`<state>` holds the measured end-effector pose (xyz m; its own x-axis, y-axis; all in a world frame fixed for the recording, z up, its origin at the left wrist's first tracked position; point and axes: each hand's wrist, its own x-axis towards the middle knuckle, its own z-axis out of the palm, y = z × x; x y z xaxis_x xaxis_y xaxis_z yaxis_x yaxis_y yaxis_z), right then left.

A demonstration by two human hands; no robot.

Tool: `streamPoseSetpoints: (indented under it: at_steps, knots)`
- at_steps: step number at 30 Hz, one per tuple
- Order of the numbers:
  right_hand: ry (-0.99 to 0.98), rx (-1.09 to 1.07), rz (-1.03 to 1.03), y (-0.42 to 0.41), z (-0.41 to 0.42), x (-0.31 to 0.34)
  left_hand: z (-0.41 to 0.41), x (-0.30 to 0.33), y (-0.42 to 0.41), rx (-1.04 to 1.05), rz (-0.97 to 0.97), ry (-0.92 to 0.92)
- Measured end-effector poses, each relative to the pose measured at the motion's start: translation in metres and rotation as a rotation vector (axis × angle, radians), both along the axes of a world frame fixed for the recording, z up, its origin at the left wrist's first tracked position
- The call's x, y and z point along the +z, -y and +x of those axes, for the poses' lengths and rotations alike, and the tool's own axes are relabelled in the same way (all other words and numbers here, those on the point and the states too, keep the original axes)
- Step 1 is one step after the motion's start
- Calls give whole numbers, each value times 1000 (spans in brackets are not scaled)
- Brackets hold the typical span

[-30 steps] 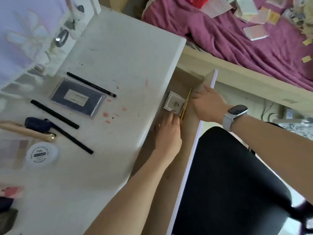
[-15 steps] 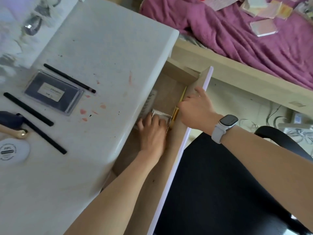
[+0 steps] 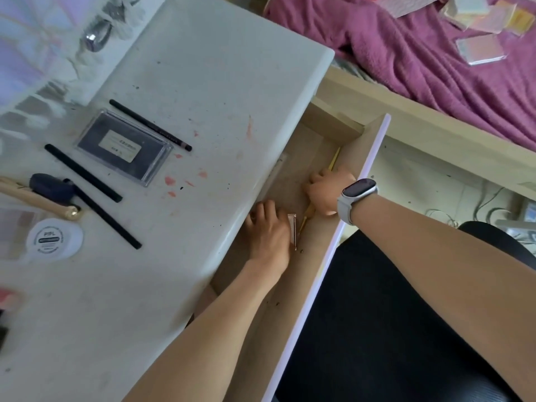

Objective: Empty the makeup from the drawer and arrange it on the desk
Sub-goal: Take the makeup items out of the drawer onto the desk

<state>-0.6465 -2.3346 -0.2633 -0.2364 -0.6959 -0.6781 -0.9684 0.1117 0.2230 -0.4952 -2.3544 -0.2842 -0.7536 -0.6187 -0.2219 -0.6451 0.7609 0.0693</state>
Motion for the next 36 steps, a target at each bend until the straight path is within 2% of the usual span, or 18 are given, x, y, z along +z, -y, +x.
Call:
streamPoseSetpoints:
  at_steps: [5, 10, 14, 17, 22, 24, 29, 33, 36]
  knots:
    - [-69, 29, -41, -1, 8, -10, 7, 10, -13, -55, -14, -95]
    - [-21, 95, -8, 0, 13, -11, 28, 18, -17, -67, 22, -111]
    - [89, 67, 97, 4, 14, 9, 37, 32, -21, -46, 110, -95]
    - [75, 95, 179, 6, 26, 15, 41, 47, -26, -40, 145, -104]
    - [-19, 223, 166, -1, 41, 29, 49, 81, -17, -28, 224, -91]
    - [-10, 216, 99, -6, 42, 39, 53, 90, -10, -31, 330, -92]
    - [101, 97, -40, -10, 46, 87, 66, 125, 19, 179, 605, -286]
    - [97, -10, -68, 1, 43, 134, 69, 154, 61, 410, 710, -546]
    - [304, -322, -133, 13, 33, 158, 64, 166, 99, 591, 826, -726]
